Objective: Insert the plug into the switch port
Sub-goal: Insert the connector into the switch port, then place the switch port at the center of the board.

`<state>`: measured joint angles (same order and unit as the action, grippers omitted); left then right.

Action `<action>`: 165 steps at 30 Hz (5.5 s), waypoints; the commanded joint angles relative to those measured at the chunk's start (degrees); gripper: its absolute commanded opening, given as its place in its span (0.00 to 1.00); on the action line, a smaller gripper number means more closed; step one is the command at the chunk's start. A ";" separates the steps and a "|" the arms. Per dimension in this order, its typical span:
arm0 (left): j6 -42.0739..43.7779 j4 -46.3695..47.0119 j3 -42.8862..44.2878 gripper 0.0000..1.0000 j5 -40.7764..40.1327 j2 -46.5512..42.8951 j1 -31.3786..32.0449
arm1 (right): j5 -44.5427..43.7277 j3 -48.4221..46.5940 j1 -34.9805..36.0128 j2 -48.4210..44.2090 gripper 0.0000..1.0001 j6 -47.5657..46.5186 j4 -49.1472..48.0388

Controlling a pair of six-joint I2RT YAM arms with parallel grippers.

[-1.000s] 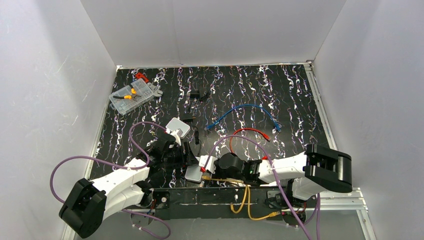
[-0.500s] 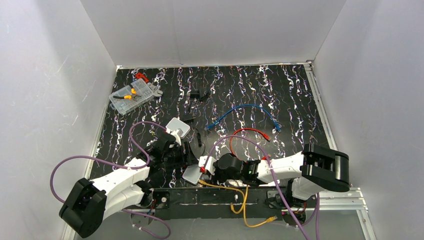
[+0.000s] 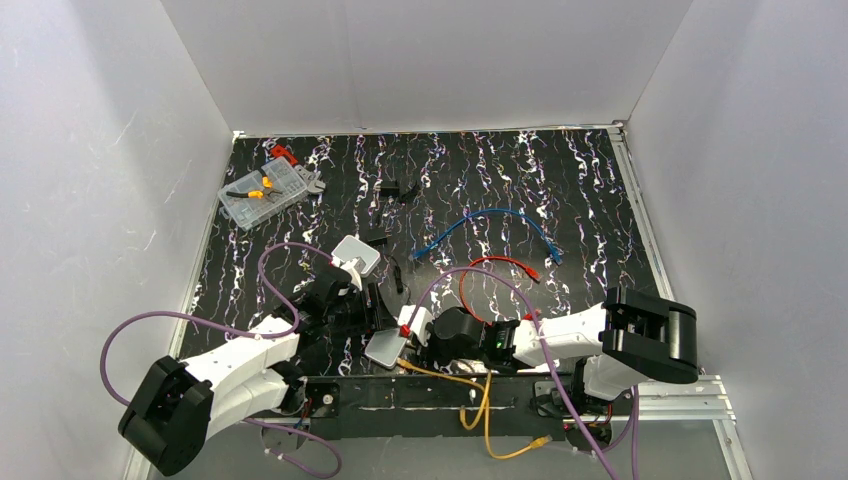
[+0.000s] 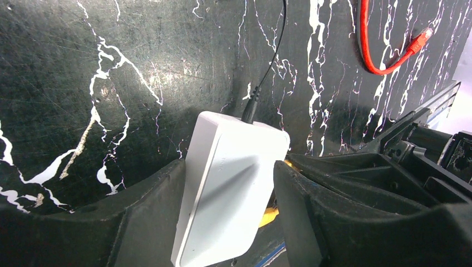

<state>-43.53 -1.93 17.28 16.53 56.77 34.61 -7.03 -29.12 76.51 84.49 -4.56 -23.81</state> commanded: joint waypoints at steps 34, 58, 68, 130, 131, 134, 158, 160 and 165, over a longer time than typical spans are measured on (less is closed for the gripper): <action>0.91 -1.84 -5.05 0.38 5.05 1.44 0.37 | 2.82 -7.66 -3.41 3.70 0.01 -3.35 -15.40; 0.91 1.58 -5.49 0.30 9.77 4.34 0.41 | 20.49 -18.81 -6.97 4.58 0.01 -12.70 -17.89; 0.06 2.83 -5.34 0.28 11.31 2.11 0.46 | 21.64 -19.93 -7.08 3.75 0.01 -12.62 -17.17; -14.68 -8.85 1.17 0.39 16.76 -26.30 0.35 | 14.62 8.56 -7.02 -22.70 0.01 -4.03 -13.67; -14.88 -8.61 1.42 0.36 16.73 -26.17 0.37 | 14.71 8.49 -7.07 -22.96 0.01 -4.02 -13.45; -15.61 -7.36 2.34 0.26 16.94 -25.66 0.37 | 15.12 8.22 -7.07 -23.80 0.01 -4.08 -12.64; -5.15 -22.16 31.53 0.00 2.23 -18.80 0.37 | 5.27 -6.53 -7.05 -36.88 0.45 -15.66 2.13; -3.18 -24.66 34.62 0.00 -0.47 -17.75 0.37 | 4.58 -7.11 -7.08 -39.61 0.47 -16.21 3.17; 1.43 -30.50 44.11 0.00 -7.75 -15.54 0.20 | 3.69 -8.33 -7.05 -46.34 0.48 -16.62 7.62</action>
<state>-47.37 -28.12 53.60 16.60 40.58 34.79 -1.19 -34.41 69.14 42.59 -19.70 -19.05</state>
